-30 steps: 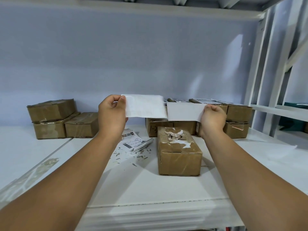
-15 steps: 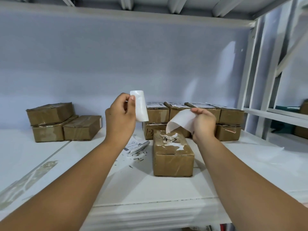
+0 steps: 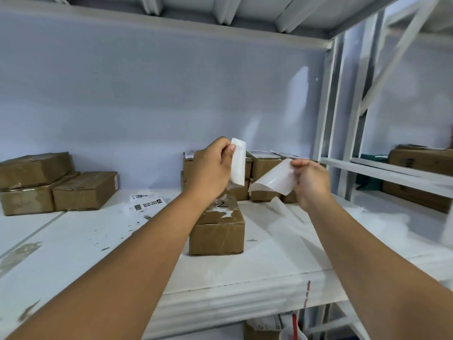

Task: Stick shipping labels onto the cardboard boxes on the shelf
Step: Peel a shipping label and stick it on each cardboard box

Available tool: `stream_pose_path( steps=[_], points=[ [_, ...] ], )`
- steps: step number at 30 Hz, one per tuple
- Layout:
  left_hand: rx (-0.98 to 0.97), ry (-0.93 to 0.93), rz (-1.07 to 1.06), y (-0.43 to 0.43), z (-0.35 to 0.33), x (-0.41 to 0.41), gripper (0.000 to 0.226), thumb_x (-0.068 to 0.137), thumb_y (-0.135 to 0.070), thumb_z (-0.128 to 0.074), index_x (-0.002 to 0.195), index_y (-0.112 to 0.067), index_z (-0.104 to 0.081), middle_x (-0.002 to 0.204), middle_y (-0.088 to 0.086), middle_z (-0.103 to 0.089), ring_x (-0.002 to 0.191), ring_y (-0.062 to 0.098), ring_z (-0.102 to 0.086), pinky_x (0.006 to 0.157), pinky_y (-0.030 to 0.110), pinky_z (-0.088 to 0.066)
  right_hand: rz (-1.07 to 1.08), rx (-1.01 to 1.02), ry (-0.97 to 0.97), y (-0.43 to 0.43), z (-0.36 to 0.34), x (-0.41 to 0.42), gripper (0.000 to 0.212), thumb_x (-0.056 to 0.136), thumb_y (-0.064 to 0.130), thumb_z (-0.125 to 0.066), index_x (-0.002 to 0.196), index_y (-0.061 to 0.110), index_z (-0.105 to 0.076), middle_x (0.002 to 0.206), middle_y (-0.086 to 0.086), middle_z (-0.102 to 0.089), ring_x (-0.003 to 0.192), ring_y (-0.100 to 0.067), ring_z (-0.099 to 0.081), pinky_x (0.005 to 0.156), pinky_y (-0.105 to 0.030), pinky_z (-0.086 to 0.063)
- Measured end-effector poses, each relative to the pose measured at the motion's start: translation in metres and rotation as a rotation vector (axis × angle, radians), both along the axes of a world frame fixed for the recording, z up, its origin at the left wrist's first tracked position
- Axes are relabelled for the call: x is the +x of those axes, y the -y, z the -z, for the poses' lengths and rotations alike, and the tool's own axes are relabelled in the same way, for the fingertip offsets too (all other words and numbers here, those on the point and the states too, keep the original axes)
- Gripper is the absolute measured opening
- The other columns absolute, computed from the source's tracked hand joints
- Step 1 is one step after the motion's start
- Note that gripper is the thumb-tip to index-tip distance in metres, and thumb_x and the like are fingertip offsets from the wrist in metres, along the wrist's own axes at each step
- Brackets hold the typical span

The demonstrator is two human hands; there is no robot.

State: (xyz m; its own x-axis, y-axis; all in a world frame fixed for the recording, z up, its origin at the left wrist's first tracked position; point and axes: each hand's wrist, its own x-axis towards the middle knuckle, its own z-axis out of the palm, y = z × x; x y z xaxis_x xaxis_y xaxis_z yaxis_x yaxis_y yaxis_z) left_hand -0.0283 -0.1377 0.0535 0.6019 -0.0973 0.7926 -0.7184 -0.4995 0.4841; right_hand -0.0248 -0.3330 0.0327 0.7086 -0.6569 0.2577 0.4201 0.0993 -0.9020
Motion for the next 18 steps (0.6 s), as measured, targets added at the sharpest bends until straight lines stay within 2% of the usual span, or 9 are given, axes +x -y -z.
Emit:
stream_pose_path(
  steps=[3,5,8,10,12,15,18],
  points=[
    [0.011,-0.030,0.057,-0.003,0.005,0.005,0.023,0.099,-0.027,-0.041,0.081,-0.017,-0.049,0.067,-0.006,-0.049,0.062,0.008,-0.044,0.059,0.030,-0.036,0.038,-0.076,-0.132,0.022,0.005,-0.005,0.043,0.086,-0.008,-0.032,0.067,0.018,-0.060,0.081,0.003,-0.060,0.080,-0.018,-0.053,0.072,-0.030,-0.046],
    [0.005,-0.083,0.076,-0.007,0.008,0.008,0.024,0.099,-0.026,-0.042,0.077,-0.019,-0.048,0.066,-0.006,-0.048,0.058,0.003,-0.043,0.056,0.022,-0.034,0.057,-0.150,-0.224,0.035,0.008,-0.009,0.036,0.088,-0.005,-0.039,0.071,0.017,-0.061,0.083,-0.001,-0.060,0.074,-0.018,-0.052,0.065,-0.031,-0.045],
    [-0.030,-0.100,0.080,-0.010,0.009,0.009,0.029,0.099,-0.025,-0.042,0.070,-0.021,-0.044,0.064,-0.003,-0.044,0.053,0.004,-0.040,0.046,0.013,-0.030,0.072,-0.355,-0.385,0.046,0.013,-0.014,0.013,0.086,0.004,-0.055,0.089,-0.003,-0.066,0.085,-0.015,-0.057,0.064,-0.024,-0.053,0.063,-0.033,-0.045],
    [-0.031,-0.102,0.079,-0.009,0.010,0.008,0.030,0.100,-0.025,-0.041,0.070,-0.021,-0.043,0.063,-0.004,-0.043,0.054,0.006,-0.038,0.045,0.012,-0.030,0.131,-0.514,-0.500,0.047,0.014,-0.017,0.019,0.086,0.011,-0.061,0.095,-0.005,-0.065,0.087,-0.019,-0.063,0.074,-0.032,-0.060,0.068,-0.038,-0.050],
    [-0.019,-0.099,0.071,-0.007,0.012,0.008,0.031,0.100,-0.026,-0.040,0.069,-0.022,-0.041,0.062,-0.005,-0.042,0.055,0.007,-0.037,0.046,0.015,-0.027,0.195,-0.739,-0.603,0.045,0.012,-0.022,0.018,0.087,0.017,-0.063,0.093,0.000,-0.067,0.091,-0.015,-0.066,0.079,-0.032,-0.064,0.069,-0.034,-0.050],
    [-0.029,-0.087,0.062,-0.008,0.014,0.008,0.029,0.100,-0.026,-0.039,0.072,-0.017,-0.042,0.062,-0.004,-0.040,0.056,0.007,-0.035,0.048,0.019,-0.024,0.214,-1.030,-0.770,0.046,0.006,-0.025,0.019,0.088,0.012,-0.057,0.099,0.001,-0.068,0.100,-0.014,-0.068,0.088,-0.030,-0.065,0.076,-0.033,-0.053],
    [-0.086,-0.055,0.044,-0.008,0.015,0.006,0.027,0.101,-0.023,-0.038,0.081,-0.007,-0.046,0.063,-0.003,-0.040,0.056,0.008,-0.035,0.049,0.017,-0.027,0.140,-1.221,-0.924,0.048,0.004,-0.027,0.026,0.089,0.005,-0.048,0.108,0.004,-0.066,0.113,-0.014,-0.063,0.094,-0.027,-0.062,0.079,-0.031,-0.052]
  ],
)
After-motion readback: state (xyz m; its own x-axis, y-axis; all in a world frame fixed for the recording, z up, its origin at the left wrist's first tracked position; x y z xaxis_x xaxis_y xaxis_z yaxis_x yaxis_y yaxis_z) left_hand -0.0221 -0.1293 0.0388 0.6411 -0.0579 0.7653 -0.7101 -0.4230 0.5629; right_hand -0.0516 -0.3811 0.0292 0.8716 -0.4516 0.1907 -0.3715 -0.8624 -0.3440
